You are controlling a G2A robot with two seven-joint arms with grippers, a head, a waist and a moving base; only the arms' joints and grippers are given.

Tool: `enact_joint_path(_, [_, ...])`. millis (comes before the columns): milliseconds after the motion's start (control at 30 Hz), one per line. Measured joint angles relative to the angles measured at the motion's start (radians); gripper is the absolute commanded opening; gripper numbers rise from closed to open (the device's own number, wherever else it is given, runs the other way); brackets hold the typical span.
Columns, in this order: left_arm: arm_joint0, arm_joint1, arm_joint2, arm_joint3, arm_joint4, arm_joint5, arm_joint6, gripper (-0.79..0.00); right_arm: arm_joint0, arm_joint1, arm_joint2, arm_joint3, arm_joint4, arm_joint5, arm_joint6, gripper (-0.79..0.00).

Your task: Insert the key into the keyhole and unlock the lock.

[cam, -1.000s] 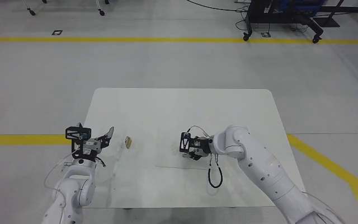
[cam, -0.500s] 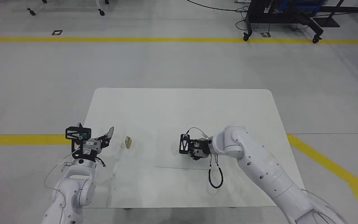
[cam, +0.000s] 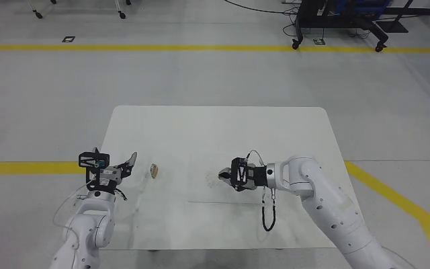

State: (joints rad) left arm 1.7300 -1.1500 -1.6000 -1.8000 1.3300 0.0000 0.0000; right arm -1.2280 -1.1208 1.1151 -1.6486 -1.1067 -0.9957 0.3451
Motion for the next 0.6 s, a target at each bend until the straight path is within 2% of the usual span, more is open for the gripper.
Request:
enact_joint_path(67, [0.0, 0.0, 0.0, 0.0, 0.0, 0.0, 0.0, 0.0, -0.018, 0.007, 0.033, -0.004, 0.053, -0.017, -0.096, -0.785])
enact_joint_path(133, [0.0, 0.0, 0.0, 0.0, 0.0, 0.0, 0.0, 0.0, -0.025, 0.013, 0.05, -0.011, 0.072, -0.018, -0.141, -0.785])
enact_joint_path(433, [0.007, 0.0, -0.019, -0.01, -0.021, -0.013, 0.026, 0.0, -0.025, 0.013, 0.049, -0.011, 0.068, -0.016, -0.137, -0.785])
enact_joint_path(500, [0.017, 0.0, -0.034, -0.027, -0.099, -0.082, 0.044, 0.0, -0.028, 0.01, 0.048, 0.004, 0.089, 0.004, -0.162, -0.785])
enact_joint_path(600, [0.02, 0.005, -0.059, -0.052, -0.301, -0.286, -0.014, 0.0, -0.005, -0.003, 0.01, 0.059, 0.207, -0.009, -0.294, -0.785])
